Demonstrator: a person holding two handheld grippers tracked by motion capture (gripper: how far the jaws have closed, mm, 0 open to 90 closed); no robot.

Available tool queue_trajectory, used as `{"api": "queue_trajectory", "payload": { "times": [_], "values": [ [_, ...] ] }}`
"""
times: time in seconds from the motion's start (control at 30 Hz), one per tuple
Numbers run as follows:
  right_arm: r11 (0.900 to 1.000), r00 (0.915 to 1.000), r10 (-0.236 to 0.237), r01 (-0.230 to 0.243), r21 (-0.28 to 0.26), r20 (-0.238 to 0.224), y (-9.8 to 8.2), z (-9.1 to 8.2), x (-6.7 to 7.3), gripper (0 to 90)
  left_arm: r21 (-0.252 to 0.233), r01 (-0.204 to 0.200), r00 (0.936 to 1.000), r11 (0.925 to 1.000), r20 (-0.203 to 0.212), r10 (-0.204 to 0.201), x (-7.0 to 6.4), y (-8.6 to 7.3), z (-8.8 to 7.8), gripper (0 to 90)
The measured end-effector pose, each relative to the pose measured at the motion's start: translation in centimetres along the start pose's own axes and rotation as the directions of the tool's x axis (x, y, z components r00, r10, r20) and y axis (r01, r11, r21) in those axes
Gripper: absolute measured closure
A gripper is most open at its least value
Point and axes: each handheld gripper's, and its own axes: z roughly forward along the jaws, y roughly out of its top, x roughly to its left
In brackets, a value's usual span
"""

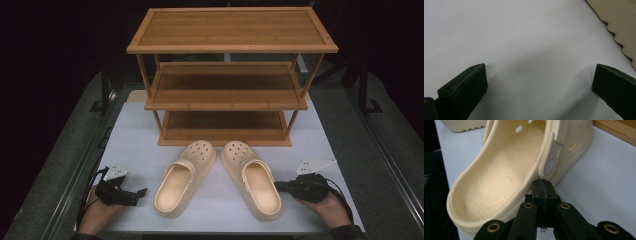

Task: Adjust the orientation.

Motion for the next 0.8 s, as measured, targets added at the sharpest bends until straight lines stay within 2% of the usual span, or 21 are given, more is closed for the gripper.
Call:
{"api": "queue_trajectory", "payload": {
  "times": [0.1, 0.17, 0.23, 0.37, 0.4, 0.53, 0.63, 0.8],
  "values": [
    [1.0, 0.9997, -0.023, 0.023, 0.015, -0.005, 0.2, 0.2, 0.2, 90.0, 0.0, 0.0, 1.0, 1.0, 0.0, 0.0, 0.0, 0.0, 0.0, 0.0],
    [1.0, 0.9999, -0.012, 0.012, 0.009, 0.01, 0.2, 0.1, -0.3, 90.0, -0.001, 0.001, 1.0, 1.0, -0.001, -0.001, 0.0, 0.0, 0.0, 0.0],
    [1.0, 0.999, 0.019, -0.019, -0.019, 0.04, 0.5, 0.0, -1.7, 90.0, -0.001, 0.002, 1.0, 1.0, 0.0, -0.002, 0.0, 0.0, 0.0, 0.0],
    [0.999, 0.9988, 0.031, -0.03, -0.024, 0.038, 1.2, 0.8, -2.6, 90.0, 0.0, 0.002, 1.0, 1.0, 0.0, -0.002, 0.0, 0.0, 0.0, 0.0],
    [0.999, 0.9992, 0.034, -0.033, -0.019, 0.023, 1.6, 1.5, -3.0, 90.0, 0.0, 0.002, 1.0, 1.0, 0.0, -0.002, 0.0, 0.0, 0.0, 0.0],
    [1.0, 0.9998, 0.018, -0.018, 0.001, -0.001, 2.3, 2.8, -2.9, 90.0, -0.001, 0.002, 1.0, 1.0, 0.0, -0.002, 0.0, 0.0, 0.0, 0.0],
    [1.0, 1.0, 0.004, -0.004, 0.004, 0.009, 2.6, 3.2, -2.6, 90.0, 0.0, 0.002, 1.0, 1.0, 0.0, -0.002, 0.0, 0.0, 0.0, 0.0],
    [1.0, 1.0, -0.008, 0.008, 0.005, -0.002, 3.2, 3.9, -2.3, 90.0, 0.0, 0.001, 1.0, 1.0, 0.0, -0.001, 0.0, 0.0, 0.0, 0.0]
  ]
}}
